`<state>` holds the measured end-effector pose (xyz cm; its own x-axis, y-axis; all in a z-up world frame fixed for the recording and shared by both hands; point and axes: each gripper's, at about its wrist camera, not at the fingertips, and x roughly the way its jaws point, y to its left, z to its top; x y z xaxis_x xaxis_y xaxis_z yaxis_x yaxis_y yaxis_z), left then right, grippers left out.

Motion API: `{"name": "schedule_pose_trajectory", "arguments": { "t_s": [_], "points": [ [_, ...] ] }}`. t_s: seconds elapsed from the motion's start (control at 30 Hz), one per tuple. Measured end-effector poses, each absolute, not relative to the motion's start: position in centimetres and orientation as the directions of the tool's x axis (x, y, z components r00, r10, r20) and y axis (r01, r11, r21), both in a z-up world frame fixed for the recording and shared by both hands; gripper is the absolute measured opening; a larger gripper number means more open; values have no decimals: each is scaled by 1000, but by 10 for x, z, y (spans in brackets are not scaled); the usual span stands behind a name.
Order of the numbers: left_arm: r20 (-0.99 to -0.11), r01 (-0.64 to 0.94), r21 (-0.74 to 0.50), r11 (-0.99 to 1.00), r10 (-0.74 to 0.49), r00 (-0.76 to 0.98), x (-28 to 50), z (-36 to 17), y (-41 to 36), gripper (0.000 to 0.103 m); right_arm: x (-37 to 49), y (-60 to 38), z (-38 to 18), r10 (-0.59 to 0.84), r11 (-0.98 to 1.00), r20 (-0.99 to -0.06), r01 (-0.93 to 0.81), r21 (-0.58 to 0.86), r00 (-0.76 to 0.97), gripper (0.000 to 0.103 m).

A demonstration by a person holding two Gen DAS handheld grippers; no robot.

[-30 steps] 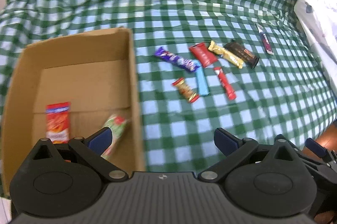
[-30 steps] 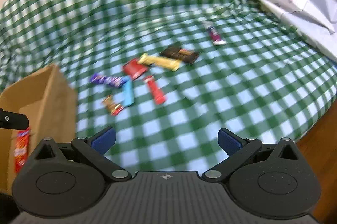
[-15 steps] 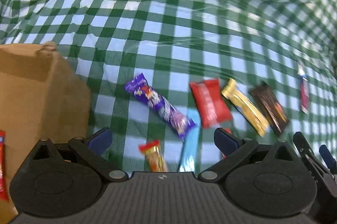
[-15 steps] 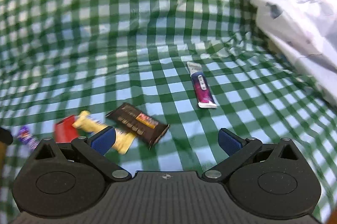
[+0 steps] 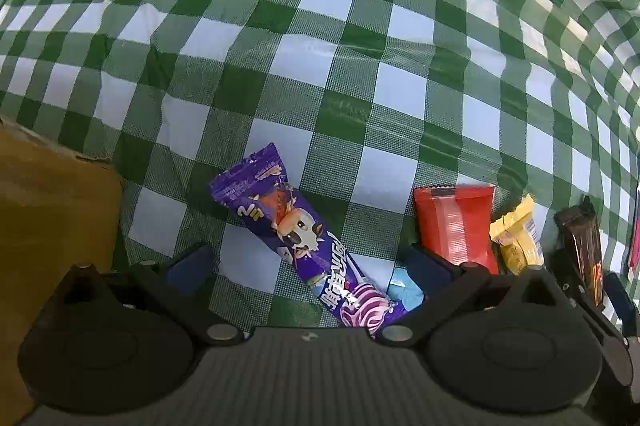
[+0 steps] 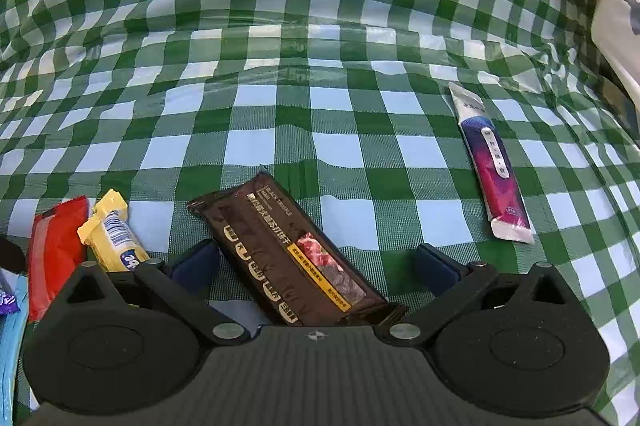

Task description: Organize snacks

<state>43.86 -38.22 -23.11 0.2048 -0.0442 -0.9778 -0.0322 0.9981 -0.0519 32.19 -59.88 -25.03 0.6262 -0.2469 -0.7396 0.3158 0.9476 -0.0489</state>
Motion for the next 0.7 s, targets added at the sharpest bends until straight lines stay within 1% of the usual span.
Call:
{"name": "schedule_pose_trajectory", "arguments": {
  "t_s": [0.03,0.07,0.1,0.13,0.23,0.3,0.37,0.53,0.63,0.7],
  "points": [
    [-973,-23,-16,1000,-10,231,436,-226,-382,77,319,-598,-249,-236,951,-737,306,-42,634,83],
    [-966,5,-17,1000,-18,257,432,-219,-384,46,315,-596,-245,-226,957,-729,287,-42,646,57],
    [-962,41,-50,998,-59,266,430,-214,-382,16,312,-591,-242,-216,965,-721,257,-54,658,47],
    [-962,54,-74,996,-85,258,429,-211,-380,15,309,-586,-238,-218,969,-723,236,-78,656,41],
    [-951,94,-96,991,-119,287,416,-196,-375,15,301,-576,-234,-225,966,-733,244,-83,642,41],
    [-942,125,-102,987,-136,307,405,-183,-371,15,290,-569,-226,-253,960,-717,262,-102,649,41],
    [-929,162,-137,977,-183,320,386,-162,-364,15,277,-562,-212,-272,953,-695,285,-101,665,41],
    [-885,258,-224,940,-307,350,322,-108,-331,15,224,-530,-158,-265,951,-632,307,-45,728,41],
    [-863,292,-261,920,-358,357,282,-80,-304,15,182,-500,-124,-244,953,-602,304,-3,760,41],
    [-851,305,-264,915,-370,372,254,-64,-280,15,157,-474,-104,-220,956,-583,291,31,782,41]
  ]
}}
